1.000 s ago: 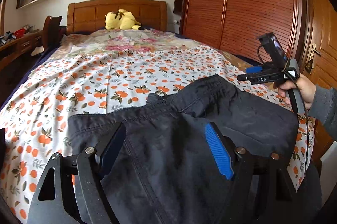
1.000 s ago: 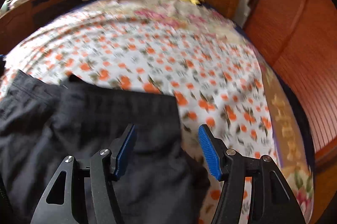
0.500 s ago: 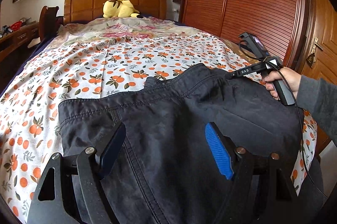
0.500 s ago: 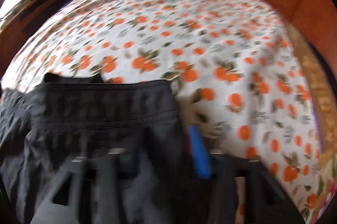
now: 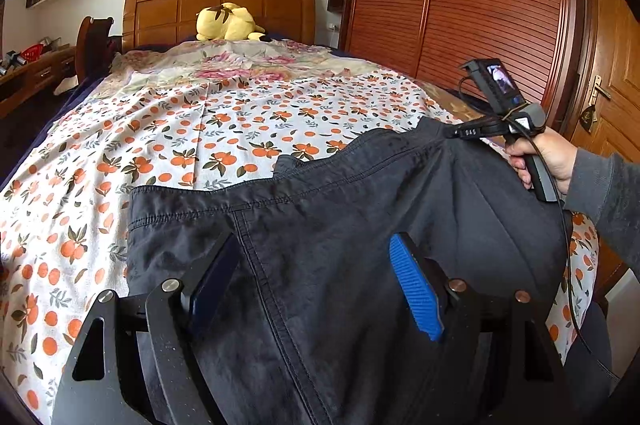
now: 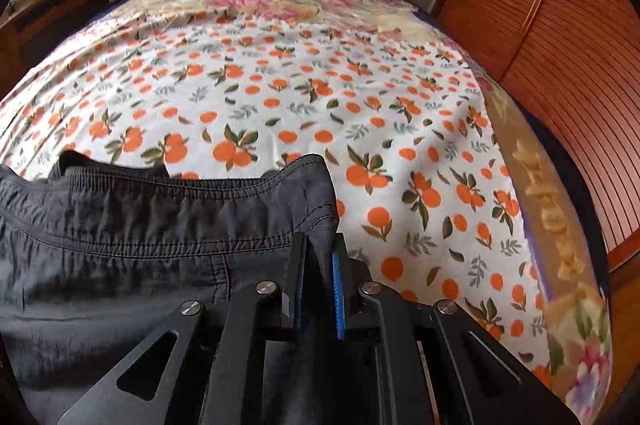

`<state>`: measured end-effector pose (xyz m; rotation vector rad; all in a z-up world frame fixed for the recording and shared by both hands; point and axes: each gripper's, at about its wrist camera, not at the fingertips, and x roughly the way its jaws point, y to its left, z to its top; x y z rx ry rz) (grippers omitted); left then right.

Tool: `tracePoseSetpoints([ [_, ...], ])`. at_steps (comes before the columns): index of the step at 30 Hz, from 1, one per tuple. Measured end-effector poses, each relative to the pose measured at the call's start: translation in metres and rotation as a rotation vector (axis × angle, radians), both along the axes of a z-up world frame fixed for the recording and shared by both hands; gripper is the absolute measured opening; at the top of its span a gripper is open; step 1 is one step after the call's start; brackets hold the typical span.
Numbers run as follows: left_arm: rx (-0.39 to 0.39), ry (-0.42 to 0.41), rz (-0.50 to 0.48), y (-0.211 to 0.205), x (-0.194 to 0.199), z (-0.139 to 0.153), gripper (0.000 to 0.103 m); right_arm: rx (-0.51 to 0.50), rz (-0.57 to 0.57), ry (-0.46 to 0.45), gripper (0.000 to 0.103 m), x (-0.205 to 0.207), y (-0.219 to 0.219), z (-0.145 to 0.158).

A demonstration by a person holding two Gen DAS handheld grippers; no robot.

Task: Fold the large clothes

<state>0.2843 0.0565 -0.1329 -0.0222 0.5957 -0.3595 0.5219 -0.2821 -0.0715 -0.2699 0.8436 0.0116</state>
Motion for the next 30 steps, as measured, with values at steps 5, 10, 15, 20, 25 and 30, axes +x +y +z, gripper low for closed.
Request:
tracePoseSetpoints([
  [5,0.005,-0.006,0.007,0.001,-0.003,0.003,0.079,0.004,-0.026,-0.027,0.030,-0.007,0.001,0.006],
  [10,0.011,-0.012,0.007,0.000,-0.009,0.005,0.079,0.038,-0.011,-0.050,0.046,-0.047,0.001,0.021],
  [15,0.018,-0.018,-0.002,-0.006,-0.015,0.006,0.079,0.078,0.027,-0.021,0.047,-0.106,-0.007,0.017],
  [20,0.028,-0.024,-0.014,-0.013,-0.020,0.006,0.079,0.083,0.062,-0.015,0.047,-0.159,-0.017,0.012],
  [25,0.041,-0.025,-0.020,-0.024,-0.028,0.005,0.079,0.128,0.057,-0.019,0.047,-0.196,-0.028,0.006],
  [30,0.055,-0.029,-0.021,-0.034,-0.040,0.003,0.079,0.141,0.059,-0.011,0.047,-0.210,-0.026,-0.005],
])
